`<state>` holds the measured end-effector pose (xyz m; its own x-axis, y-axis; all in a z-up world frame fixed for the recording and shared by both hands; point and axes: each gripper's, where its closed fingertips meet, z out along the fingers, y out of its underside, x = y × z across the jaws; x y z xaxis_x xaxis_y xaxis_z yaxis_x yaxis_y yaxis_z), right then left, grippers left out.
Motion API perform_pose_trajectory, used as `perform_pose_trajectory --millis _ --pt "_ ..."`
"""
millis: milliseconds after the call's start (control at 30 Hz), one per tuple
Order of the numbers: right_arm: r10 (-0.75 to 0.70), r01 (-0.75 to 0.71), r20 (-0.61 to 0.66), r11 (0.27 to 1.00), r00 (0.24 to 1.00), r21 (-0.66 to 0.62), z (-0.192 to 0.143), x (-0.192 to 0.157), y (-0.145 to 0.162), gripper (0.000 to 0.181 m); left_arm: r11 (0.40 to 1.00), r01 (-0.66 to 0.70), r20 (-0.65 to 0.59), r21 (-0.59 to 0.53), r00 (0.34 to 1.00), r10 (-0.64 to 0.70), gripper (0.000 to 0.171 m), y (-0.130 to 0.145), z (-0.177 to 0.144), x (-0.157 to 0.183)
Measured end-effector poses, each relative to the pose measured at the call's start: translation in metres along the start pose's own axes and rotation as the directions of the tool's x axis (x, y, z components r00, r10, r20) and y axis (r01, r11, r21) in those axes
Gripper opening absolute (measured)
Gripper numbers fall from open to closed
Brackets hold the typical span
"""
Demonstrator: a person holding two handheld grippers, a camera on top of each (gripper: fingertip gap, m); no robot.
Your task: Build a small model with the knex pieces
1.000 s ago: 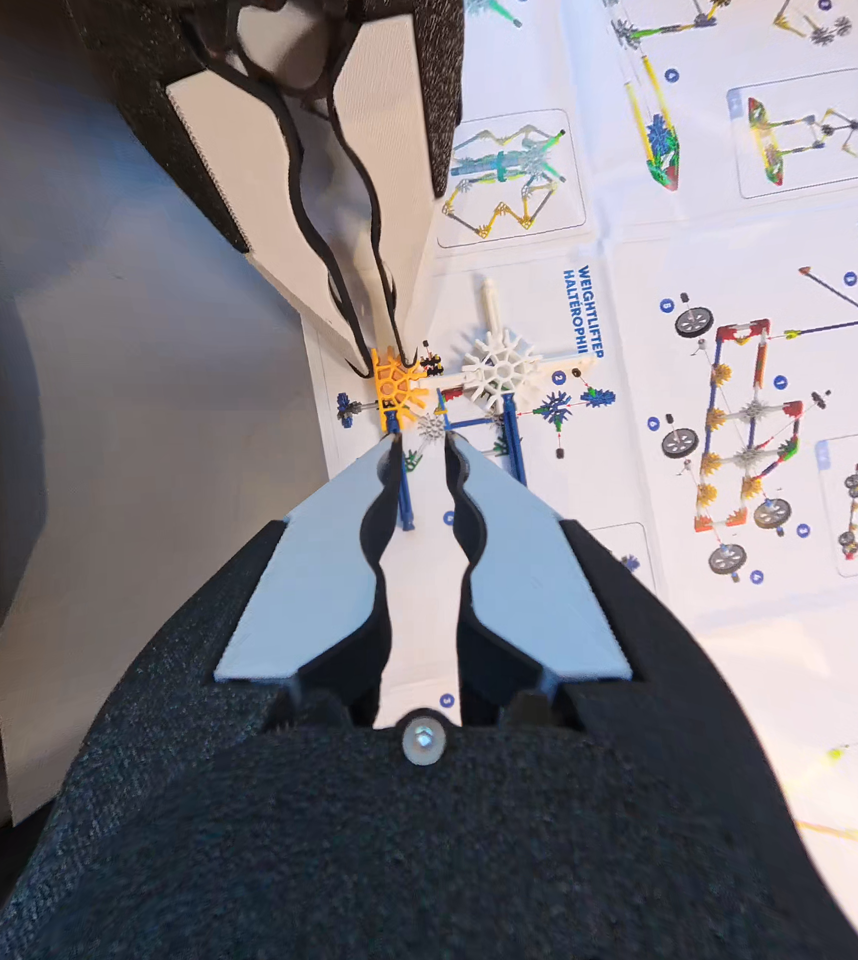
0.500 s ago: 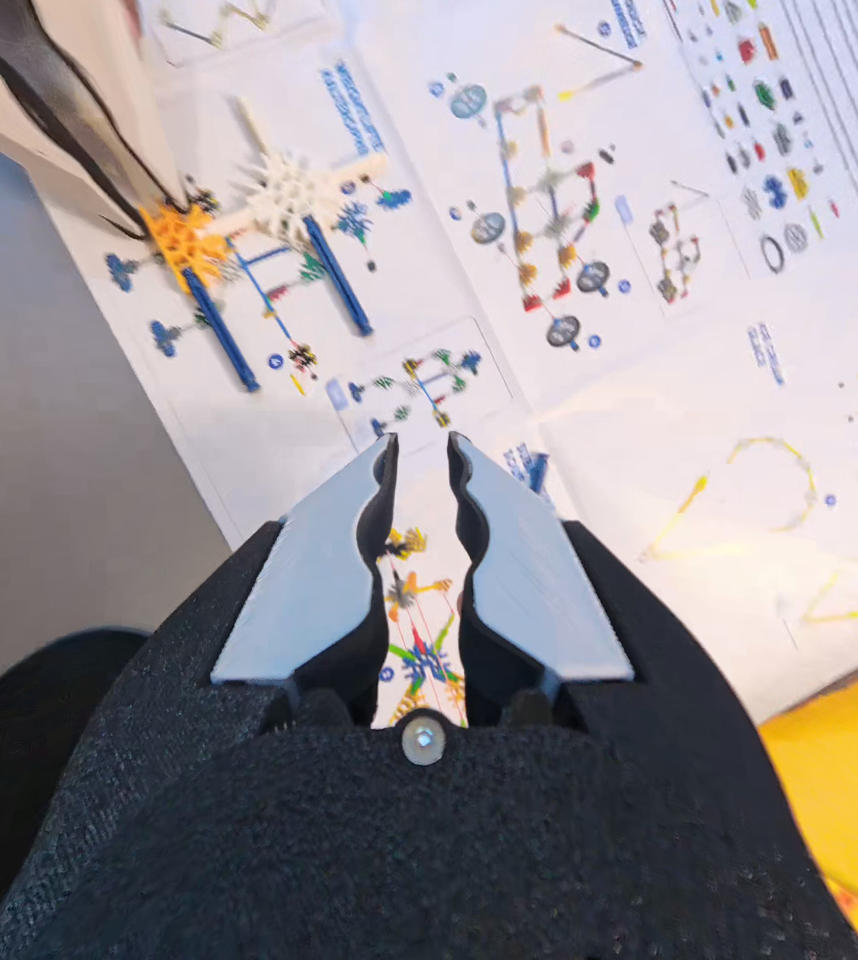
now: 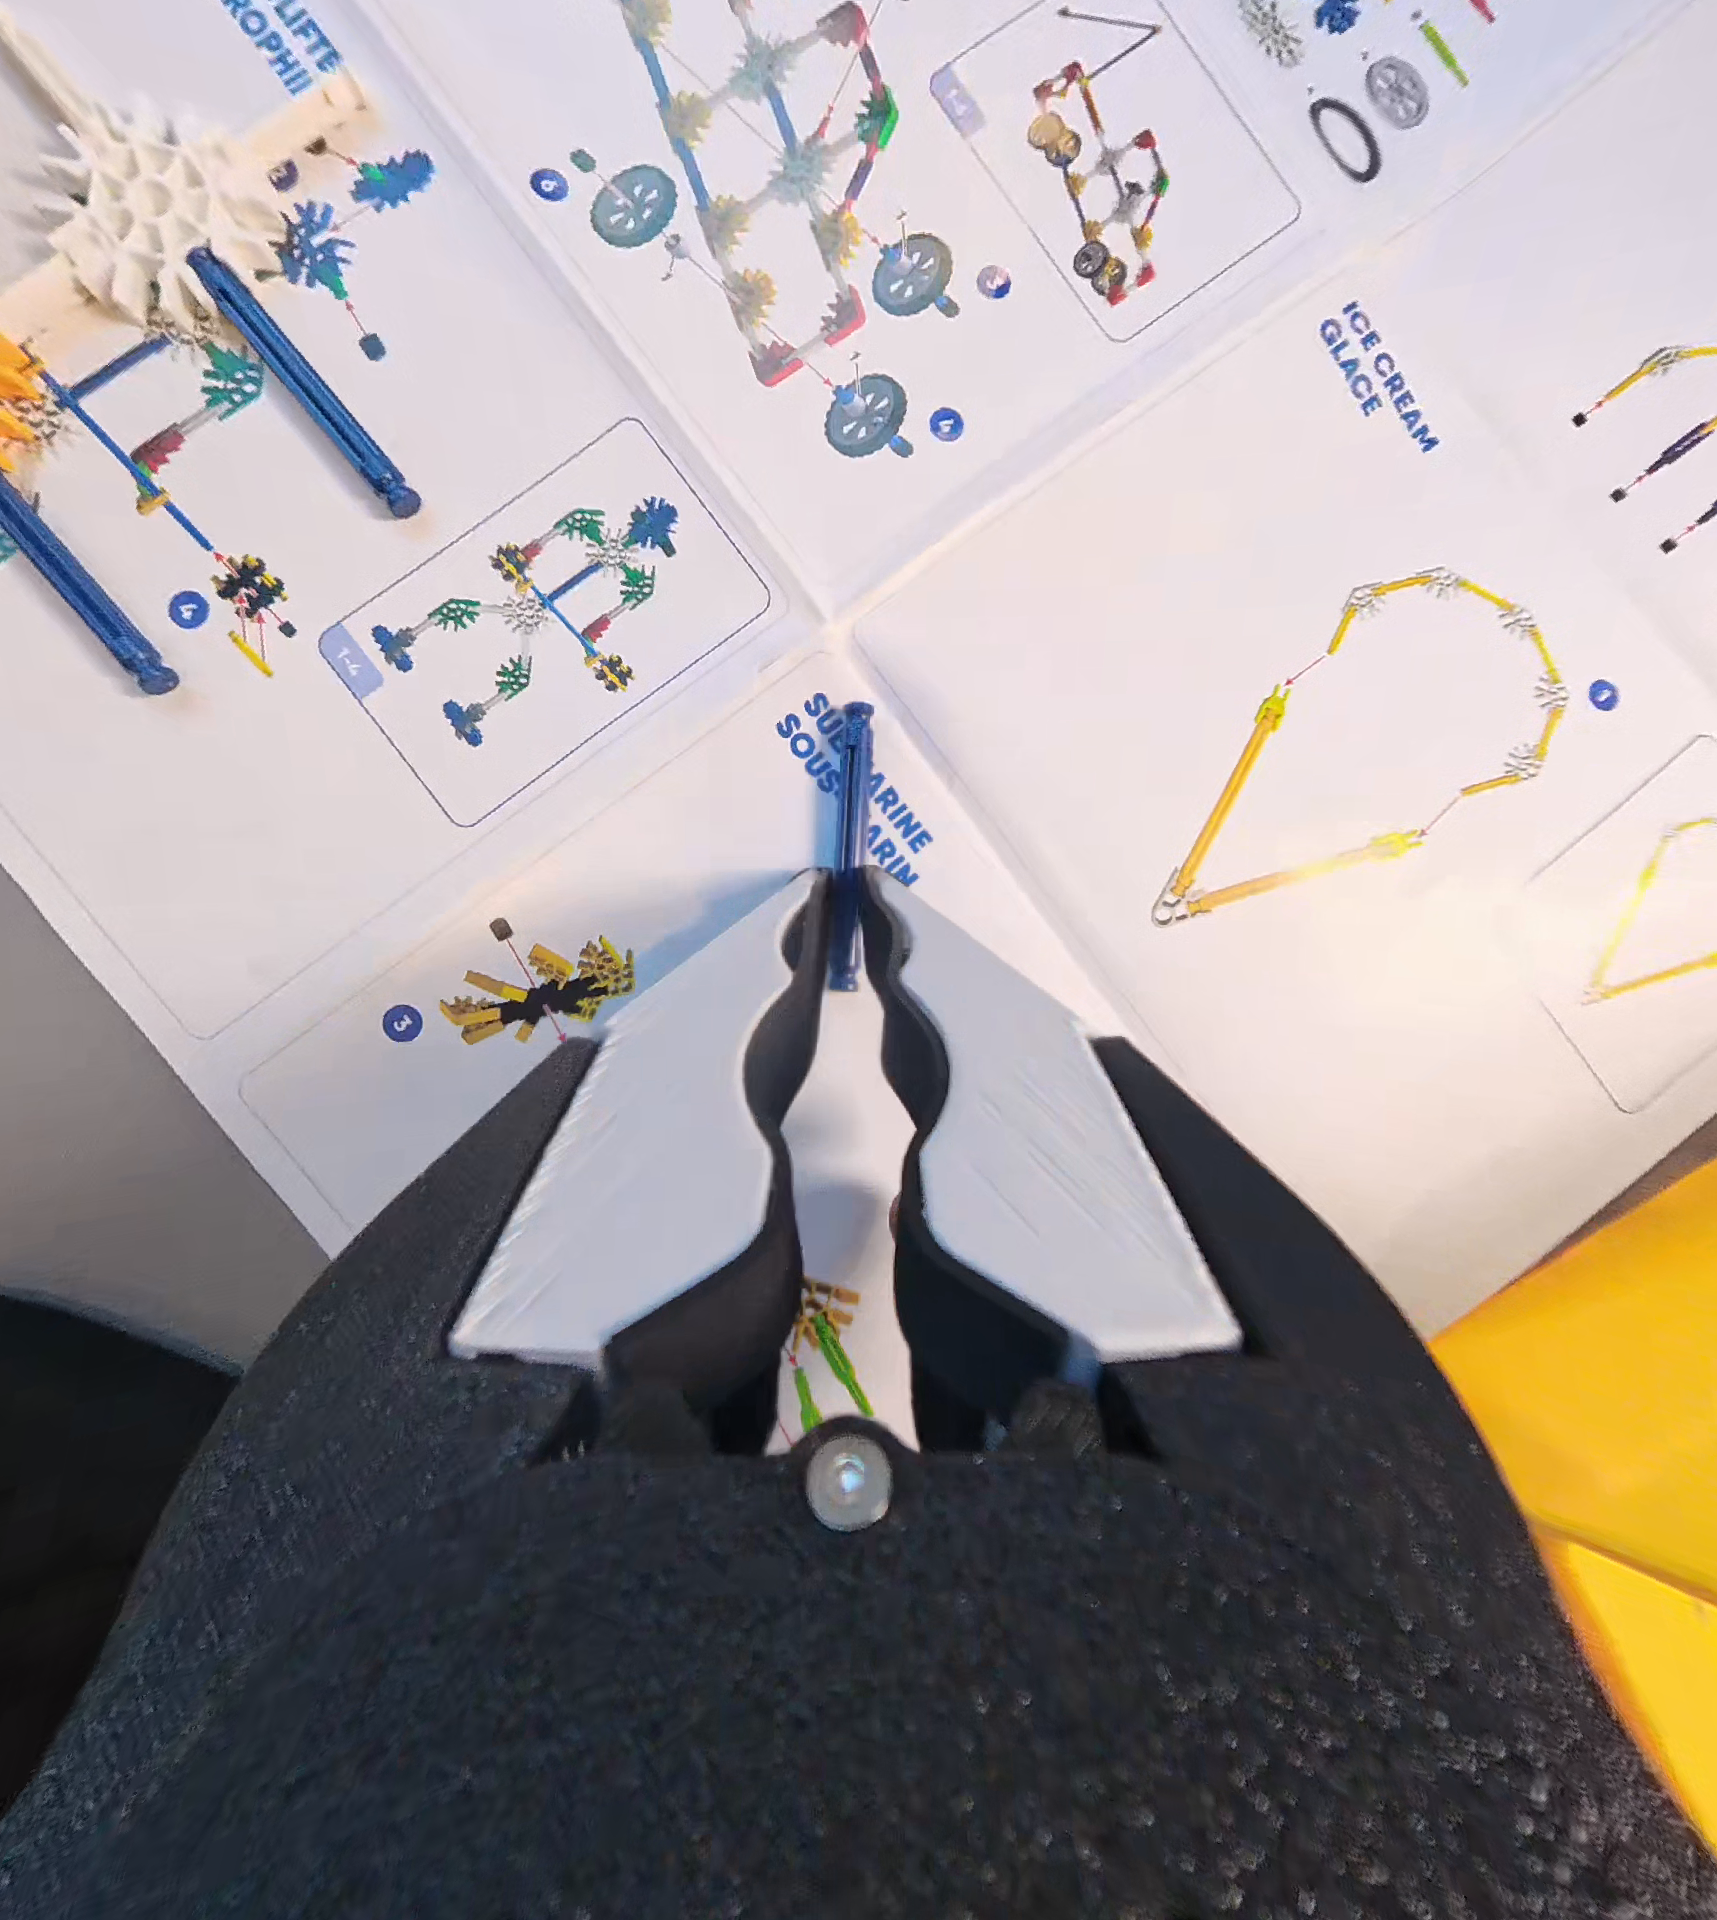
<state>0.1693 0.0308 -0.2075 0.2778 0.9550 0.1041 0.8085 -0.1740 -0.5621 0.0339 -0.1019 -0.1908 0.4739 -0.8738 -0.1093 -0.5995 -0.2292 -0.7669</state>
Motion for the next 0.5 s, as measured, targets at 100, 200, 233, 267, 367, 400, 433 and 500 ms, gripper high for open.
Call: perform_pose_trajectory --millis 100,200,233,267,367,400,433,500 --pt "-0.03 0.03 0.033 0.999 0.999 0.013 0.0 -0.006 -0.005 0.003 0.999 0.01 0.021 0.04 1.0 -0.011 0.014 -0.006 -0.007 -0.008" --pt "-0.115 0.106 0.118 0.991 0.986 0.087 -0.002 -0.037 -0.032 0.003 0.997 0.024 0.02 0.08 0.999 -0.026 0.018 -0.011 -0.011 -0.011" --pt "-0.168 0.154 0.144 0.983 0.975 0.1 -0.002 -0.051 -0.041 0.003 0.996 0.024 0.018 0.089 0.999 -0.026 0.019 -0.013 -0.012 -0.011" --pt "-0.222 0.205 0.173 0.972 0.959 0.113 -0.001 -0.067 -0.049 0.003 0.995 0.019 0.017 0.093 1.0 -0.021 0.02 -0.013 -0.013 -0.011" --pt "-0.349 0.32 0.277 0.936 0.895 0.146 0.007 -0.117 -0.068 0.003 0.996 -0.029 0.011 0.08 1.0 0.028 0.023 -0.012 -0.013 -0.007" --pt "-0.383 0.354 0.299 0.924 0.874 0.148 0.011 -0.13 -0.072 0.003 0.996 -0.05 0.004 0.072 0.999 0.05 0.022 -0.011 -0.012 -0.004" --pt "-0.413 0.383 0.316 0.911 0.854 0.156 0.014 -0.141 -0.076 0.003 0.996 -0.069 -0.004 0.062 0.998 0.069 0.021 -0.009 -0.012 -0.001" --pt "-0.453 0.419 0.357 0.891 0.817 0.172 0.019 -0.162 -0.083 0.0 0.994 -0.102 -0.01 0.035 0.995 0.103 0.016 -0.006 -0.011 0.003"
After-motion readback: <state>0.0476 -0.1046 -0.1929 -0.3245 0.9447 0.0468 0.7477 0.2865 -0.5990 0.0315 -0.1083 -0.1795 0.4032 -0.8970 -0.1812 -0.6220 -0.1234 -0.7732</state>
